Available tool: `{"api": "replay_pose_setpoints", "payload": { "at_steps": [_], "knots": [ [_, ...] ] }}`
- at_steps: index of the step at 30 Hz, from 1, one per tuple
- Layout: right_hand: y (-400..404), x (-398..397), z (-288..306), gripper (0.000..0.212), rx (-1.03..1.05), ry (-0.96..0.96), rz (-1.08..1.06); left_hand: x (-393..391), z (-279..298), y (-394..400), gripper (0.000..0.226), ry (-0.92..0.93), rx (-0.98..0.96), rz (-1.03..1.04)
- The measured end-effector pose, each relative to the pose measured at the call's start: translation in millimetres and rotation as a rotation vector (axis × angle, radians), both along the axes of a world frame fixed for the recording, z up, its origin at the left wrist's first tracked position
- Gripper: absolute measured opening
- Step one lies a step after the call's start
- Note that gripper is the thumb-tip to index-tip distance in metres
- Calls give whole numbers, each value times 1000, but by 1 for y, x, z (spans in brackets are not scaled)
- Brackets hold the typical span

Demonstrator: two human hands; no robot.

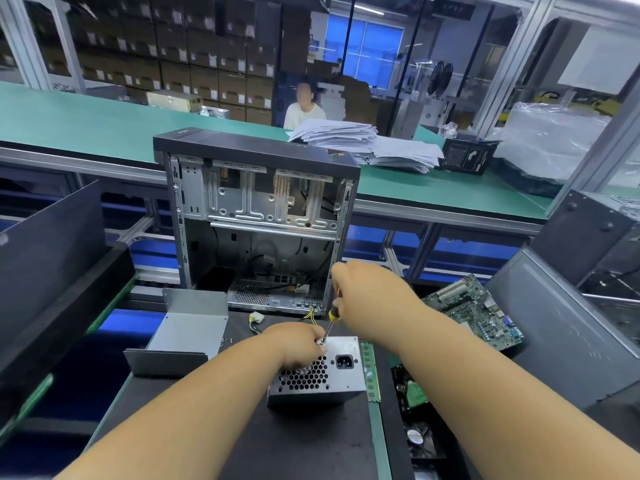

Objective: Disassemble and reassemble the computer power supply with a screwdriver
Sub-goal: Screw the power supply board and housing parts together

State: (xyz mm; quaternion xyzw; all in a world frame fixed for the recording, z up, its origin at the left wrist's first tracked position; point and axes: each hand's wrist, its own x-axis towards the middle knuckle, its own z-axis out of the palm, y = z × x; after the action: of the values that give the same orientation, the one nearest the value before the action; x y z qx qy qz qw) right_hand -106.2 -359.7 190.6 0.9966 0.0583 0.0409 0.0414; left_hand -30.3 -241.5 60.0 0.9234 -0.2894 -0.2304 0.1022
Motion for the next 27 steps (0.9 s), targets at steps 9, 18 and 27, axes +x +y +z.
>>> {"api": "replay_pose_setpoints", "payload": {
  "at_steps": [9,18,27],
  "knots": [
    [-3,10,-8,62,-207,-106,-247,-2,2,1,33,22,1,2],
    [-8,0,-10,19,104,5,-5,0,2,0,17,12,-11,9],
    [2,10,-10,59,-159,-80,-254,1,0,1,37,38,4,20]
  ]
}}
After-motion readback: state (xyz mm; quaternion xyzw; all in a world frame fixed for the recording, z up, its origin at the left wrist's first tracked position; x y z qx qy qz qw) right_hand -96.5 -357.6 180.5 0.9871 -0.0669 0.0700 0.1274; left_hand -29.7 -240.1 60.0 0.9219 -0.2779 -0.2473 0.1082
